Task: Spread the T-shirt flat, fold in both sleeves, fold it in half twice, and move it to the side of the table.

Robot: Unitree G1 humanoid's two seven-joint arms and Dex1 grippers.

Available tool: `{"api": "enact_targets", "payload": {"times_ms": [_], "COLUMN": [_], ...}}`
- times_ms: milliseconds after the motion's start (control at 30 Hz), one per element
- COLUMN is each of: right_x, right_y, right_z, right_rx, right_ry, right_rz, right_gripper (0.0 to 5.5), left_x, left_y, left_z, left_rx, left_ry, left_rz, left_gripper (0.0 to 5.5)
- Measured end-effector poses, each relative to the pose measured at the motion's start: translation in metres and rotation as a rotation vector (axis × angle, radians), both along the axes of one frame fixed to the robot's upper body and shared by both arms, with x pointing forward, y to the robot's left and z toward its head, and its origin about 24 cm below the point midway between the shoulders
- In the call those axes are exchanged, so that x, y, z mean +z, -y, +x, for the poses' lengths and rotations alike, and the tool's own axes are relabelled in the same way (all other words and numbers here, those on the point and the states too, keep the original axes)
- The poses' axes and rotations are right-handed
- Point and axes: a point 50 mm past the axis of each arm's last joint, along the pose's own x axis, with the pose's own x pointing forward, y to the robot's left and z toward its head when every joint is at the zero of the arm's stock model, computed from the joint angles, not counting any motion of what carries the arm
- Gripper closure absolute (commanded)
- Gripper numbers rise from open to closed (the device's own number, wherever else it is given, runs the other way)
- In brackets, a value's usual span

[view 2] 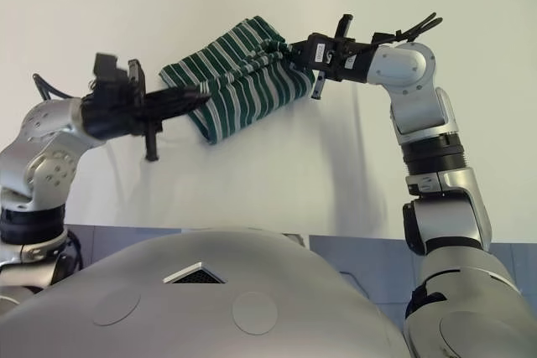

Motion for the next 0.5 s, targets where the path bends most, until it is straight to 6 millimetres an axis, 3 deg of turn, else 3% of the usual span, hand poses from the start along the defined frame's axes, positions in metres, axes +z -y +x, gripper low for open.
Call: {"api": "enact_targets", "payload": {"times_ms": [200, 400, 500], "right_x": [0.002, 0.011, 0.003], "right_y": [-0.015, -0.037, -0.05], "right_z": [-0.001, 0.019, 0.031], "right_rx": [0.034, 0.044, 0.033], "right_ry": [0.006, 0.075, 0.073], "right_rz": [0.037, 0.052, 0.045], "right_gripper": [5.3, 5.3, 5.3], "left_x": [0.005, 0.0, -0.014], "left_y": [-0.019, -0.049, -0.064], "left_z": [-0.008, 0.013, 0.026], "left_rx": [0.084, 0.31, 0.417], "left_ry": [-0.021, -0.016, -0.044], "left_rz": [-0.038, -0.084, -0.09], "left_gripper": [5.5, 5.5, 5.5]}}
